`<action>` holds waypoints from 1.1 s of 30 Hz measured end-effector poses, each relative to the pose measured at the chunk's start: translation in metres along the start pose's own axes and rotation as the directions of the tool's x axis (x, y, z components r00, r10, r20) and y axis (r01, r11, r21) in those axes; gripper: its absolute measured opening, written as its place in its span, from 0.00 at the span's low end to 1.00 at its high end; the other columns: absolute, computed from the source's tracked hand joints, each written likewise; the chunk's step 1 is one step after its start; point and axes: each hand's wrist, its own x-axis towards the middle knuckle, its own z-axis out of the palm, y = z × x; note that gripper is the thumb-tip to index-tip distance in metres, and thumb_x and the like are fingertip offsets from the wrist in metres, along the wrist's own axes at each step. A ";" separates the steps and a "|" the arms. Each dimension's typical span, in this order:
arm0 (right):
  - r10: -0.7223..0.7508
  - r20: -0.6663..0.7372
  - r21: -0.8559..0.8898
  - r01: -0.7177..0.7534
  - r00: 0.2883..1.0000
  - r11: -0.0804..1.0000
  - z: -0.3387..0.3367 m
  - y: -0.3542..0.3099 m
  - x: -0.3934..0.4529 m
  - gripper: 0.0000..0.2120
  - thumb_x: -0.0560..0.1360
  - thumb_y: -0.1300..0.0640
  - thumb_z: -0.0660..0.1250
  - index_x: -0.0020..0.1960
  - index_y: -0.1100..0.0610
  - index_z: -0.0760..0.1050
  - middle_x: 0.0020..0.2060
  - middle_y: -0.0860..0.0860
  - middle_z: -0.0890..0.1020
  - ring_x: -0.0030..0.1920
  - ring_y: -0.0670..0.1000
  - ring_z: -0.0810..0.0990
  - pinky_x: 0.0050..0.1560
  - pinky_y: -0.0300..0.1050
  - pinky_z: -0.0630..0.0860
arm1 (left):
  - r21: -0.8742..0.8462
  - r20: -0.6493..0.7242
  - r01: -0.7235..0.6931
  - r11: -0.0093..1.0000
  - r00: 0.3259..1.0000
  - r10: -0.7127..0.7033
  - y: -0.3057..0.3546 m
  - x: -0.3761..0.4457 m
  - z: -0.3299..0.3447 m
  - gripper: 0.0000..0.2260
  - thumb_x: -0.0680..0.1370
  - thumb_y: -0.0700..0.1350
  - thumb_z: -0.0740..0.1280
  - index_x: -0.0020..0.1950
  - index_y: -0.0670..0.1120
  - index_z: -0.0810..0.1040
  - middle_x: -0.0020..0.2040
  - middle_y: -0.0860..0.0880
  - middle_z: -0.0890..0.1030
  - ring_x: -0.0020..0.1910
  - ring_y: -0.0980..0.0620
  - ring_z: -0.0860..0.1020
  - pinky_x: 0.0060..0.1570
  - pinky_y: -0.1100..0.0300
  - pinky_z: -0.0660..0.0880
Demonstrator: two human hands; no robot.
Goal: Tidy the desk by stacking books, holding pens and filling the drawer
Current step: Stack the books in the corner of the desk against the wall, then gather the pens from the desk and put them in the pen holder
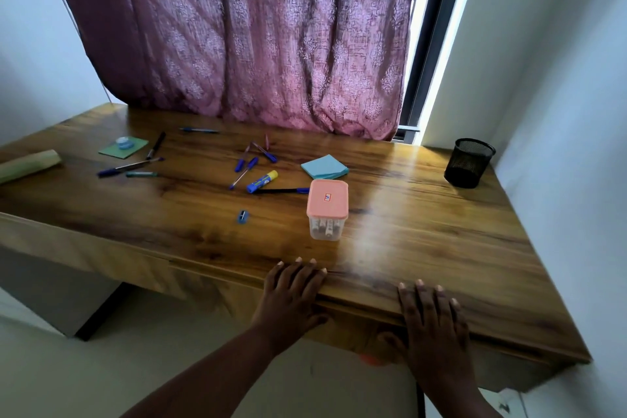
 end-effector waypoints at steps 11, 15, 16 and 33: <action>0.012 0.022 0.115 -0.014 1.000 0.993 -0.009 -0.003 -0.003 0.37 0.72 0.29 0.46 0.67 0.54 0.67 0.62 0.61 0.78 0.63 0.64 0.70 0.62 0.62 0.65 | -0.116 0.142 0.011 0.993 0.990 0.006 0.008 -0.004 -0.026 0.37 0.65 0.70 0.64 0.69 0.51 0.69 0.66 0.50 0.75 0.66 0.46 0.73 0.67 0.46 0.65; 0.074 0.233 0.197 -0.121 0.970 0.973 -0.041 -0.020 0.015 0.44 0.63 0.20 0.43 0.54 0.52 0.77 0.51 0.59 0.82 0.51 0.63 0.80 0.53 0.60 0.73 | -0.231 0.300 -0.037 0.972 0.948 0.107 -0.016 -0.003 -0.058 0.37 0.71 0.65 0.63 0.76 0.54 0.58 0.77 0.51 0.61 0.76 0.51 0.58 0.74 0.46 0.55; 0.093 0.305 0.217 -0.165 0.948 0.962 -0.058 -0.023 0.024 0.44 0.60 0.18 0.40 0.50 0.48 0.78 0.50 0.55 0.82 0.50 0.60 0.81 0.51 0.57 0.76 | -0.310 0.331 -0.042 0.950 0.932 0.149 -0.022 0.000 -0.069 0.34 0.73 0.62 0.64 0.76 0.53 0.59 0.77 0.52 0.59 0.76 0.53 0.57 0.76 0.52 0.52; -0.231 0.184 0.396 0.143 0.955 0.907 -0.159 -0.205 0.267 0.07 0.73 0.58 0.69 0.43 0.45 0.80 0.40 0.39 0.81 0.43 0.40 0.78 0.45 0.37 0.73 | -0.507 0.317 0.446 0.738 0.892 -0.321 -0.289 0.151 -0.119 0.07 0.74 0.46 0.69 0.50 0.46 0.83 0.52 0.46 0.83 0.53 0.47 0.79 0.47 0.60 0.71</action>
